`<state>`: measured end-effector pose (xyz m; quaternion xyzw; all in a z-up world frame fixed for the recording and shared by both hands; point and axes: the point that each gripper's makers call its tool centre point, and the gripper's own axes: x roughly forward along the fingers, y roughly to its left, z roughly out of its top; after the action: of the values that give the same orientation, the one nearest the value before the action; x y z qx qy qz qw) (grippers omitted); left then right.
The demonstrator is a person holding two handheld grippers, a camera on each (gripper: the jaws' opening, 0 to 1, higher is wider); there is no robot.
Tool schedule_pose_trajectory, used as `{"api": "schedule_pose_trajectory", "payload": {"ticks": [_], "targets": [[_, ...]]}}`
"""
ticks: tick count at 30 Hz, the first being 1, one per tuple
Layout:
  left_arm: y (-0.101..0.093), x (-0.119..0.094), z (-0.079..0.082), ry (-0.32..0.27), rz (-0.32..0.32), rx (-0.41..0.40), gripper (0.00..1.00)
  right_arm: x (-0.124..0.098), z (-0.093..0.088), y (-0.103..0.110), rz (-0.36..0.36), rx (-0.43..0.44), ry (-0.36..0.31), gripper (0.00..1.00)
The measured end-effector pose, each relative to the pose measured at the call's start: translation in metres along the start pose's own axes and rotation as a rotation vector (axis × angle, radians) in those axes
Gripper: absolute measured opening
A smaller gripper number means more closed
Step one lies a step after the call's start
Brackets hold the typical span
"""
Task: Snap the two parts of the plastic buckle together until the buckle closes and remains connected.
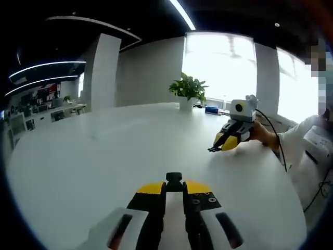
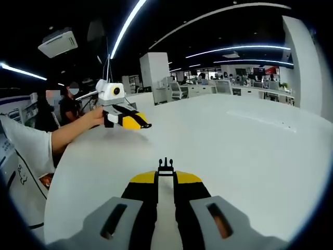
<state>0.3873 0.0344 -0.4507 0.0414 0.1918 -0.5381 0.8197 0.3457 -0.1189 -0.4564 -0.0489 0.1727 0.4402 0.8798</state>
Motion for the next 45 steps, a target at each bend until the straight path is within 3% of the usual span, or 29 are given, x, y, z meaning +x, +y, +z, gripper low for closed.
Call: {"api": "schedule_pose_trajectory", "payload": {"ticks": [16, 30, 35, 45], "targets": [[-0.03, 0.021, 0.012, 0.019, -0.056, 0.028, 0.12, 0.001, 0.001, 0.006, 0.046, -0.043, 0.019, 0.1], [-0.044, 0.028, 0.011, 0.046, -0.08, 0.065, 0.12, -0.001, 0.011, 0.013, 0.064, -0.102, 0.044, 0.1], [-0.051, 0.027, 0.011, 0.052, -0.094, 0.085, 0.12, -0.002, 0.007, 0.02, 0.096, -0.119, 0.081, 0.1], [-0.055, 0.033, 0.008, 0.061, -0.104, 0.08, 0.12, -0.002, 0.002, 0.019, 0.119, -0.105, 0.088, 0.1]]}}
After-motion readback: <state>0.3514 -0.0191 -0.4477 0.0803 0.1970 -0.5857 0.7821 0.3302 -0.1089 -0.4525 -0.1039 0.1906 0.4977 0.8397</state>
